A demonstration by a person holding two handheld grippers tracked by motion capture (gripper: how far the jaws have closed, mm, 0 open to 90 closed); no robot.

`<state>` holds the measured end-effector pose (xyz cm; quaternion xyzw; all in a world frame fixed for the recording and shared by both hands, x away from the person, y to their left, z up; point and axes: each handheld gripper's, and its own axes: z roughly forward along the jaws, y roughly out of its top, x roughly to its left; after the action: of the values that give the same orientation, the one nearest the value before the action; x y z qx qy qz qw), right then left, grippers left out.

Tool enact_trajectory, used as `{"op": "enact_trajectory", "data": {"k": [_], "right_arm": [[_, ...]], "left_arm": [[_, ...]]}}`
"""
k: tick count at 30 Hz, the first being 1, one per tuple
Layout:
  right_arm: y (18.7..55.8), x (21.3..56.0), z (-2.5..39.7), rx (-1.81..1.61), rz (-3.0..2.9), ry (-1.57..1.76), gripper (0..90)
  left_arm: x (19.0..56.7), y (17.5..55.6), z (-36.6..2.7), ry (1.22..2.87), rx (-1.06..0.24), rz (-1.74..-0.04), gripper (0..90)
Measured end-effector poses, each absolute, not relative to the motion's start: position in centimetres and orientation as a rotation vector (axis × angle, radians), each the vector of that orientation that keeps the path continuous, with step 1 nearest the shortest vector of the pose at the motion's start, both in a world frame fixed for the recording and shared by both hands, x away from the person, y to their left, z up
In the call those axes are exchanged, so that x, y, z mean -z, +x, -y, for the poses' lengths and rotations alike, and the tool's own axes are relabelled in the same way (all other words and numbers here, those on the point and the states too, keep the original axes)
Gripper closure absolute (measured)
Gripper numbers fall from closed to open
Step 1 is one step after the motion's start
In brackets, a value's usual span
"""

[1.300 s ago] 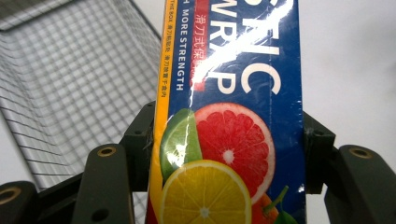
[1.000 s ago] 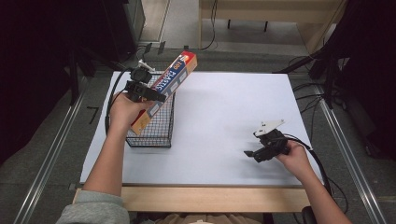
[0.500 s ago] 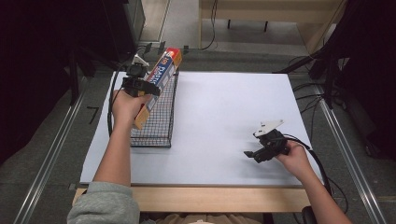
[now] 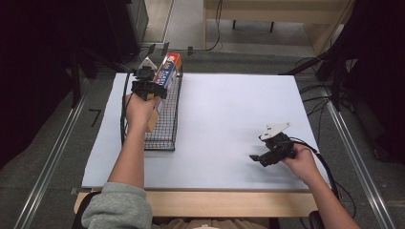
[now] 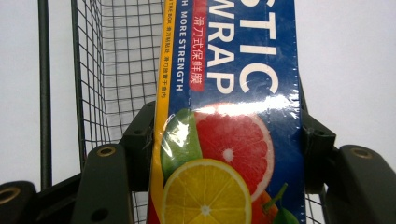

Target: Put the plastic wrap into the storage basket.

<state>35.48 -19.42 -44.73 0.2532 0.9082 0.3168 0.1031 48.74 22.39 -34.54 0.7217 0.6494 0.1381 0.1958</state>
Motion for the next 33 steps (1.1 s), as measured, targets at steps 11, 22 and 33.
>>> {"op": "enact_trajectory", "data": {"k": [11,22,33], "right_arm": [[35.5,44.7,19.4,-0.937,-2.681,0.734,18.0],[35.5,44.7,19.4,-0.93,-2.688,0.733,18.0],[35.5,44.7,19.4,-0.933,-2.687,0.731,18.0]], "left_arm": [[36.0,48.9,-22.0,2.034,-0.365,-1.851,39.1],[37.1,49.2,-21.7,2.022,-0.331,-1.879,38.9],[38.0,49.2,-21.1,2.064,-0.288,-1.87,38.0]]}}
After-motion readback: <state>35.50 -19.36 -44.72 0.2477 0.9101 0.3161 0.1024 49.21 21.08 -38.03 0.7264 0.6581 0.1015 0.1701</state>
